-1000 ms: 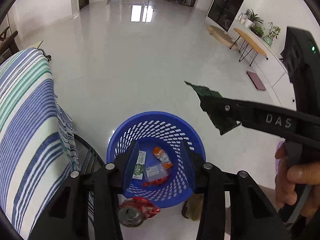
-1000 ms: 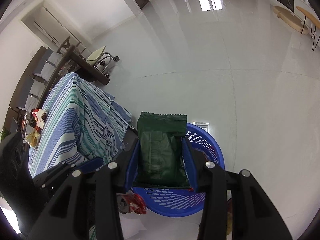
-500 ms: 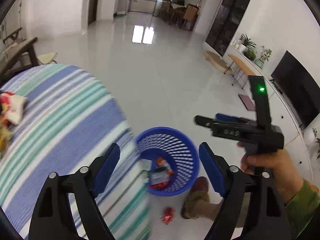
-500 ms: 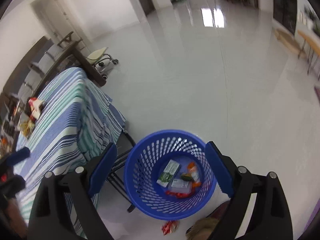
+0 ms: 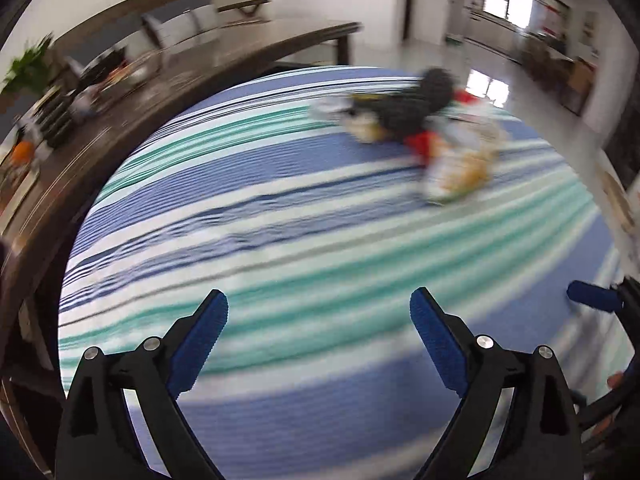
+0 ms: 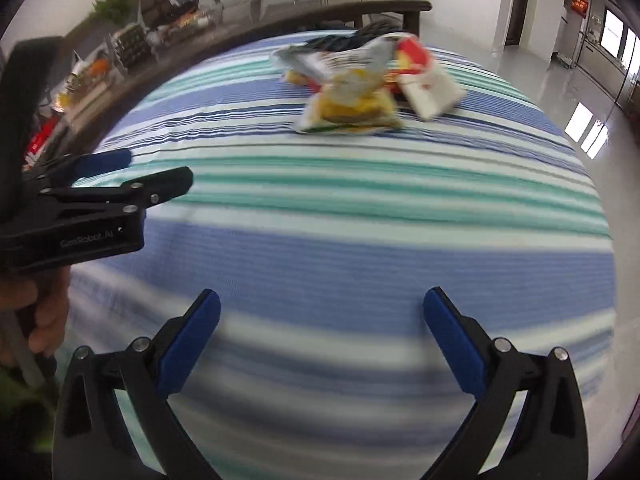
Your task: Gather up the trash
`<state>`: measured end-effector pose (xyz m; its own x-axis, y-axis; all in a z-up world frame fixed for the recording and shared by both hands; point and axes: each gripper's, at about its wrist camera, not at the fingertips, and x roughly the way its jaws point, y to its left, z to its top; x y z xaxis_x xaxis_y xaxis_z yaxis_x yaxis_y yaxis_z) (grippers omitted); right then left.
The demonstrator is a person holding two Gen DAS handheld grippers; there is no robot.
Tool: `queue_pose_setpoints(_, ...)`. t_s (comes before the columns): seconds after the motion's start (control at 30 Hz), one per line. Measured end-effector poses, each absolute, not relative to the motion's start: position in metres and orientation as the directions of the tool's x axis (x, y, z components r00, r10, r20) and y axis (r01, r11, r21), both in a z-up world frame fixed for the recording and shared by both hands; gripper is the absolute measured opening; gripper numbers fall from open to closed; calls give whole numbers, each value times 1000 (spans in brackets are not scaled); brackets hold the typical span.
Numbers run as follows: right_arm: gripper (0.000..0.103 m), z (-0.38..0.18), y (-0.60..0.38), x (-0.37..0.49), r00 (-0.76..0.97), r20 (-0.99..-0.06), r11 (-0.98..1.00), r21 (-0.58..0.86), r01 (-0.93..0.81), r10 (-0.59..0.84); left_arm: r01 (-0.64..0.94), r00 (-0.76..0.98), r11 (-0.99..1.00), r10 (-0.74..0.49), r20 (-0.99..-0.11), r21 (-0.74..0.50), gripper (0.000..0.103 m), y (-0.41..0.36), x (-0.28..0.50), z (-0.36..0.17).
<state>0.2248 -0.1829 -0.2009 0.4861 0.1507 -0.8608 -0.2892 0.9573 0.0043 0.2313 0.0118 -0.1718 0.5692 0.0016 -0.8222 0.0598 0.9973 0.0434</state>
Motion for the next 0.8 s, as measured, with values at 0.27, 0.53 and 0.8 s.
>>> queue_pose_setpoints(0.27,98,-202,-162,258,544,-832,979,-3,-205,111,-57,567,998,37,-823,6,98,68,288,-186)
queue_pose_setpoints(0.53,98,-202,-164,257,544,-832,979,-1,-205,113,-59,565,998,38,-824,5,99,67,290,-191)
queue_pose_setpoints(0.8,98,-202,-165,257,544,-832,979,-1,-205,113,-67,565,998,44,-824,7,99,66,290,-193)
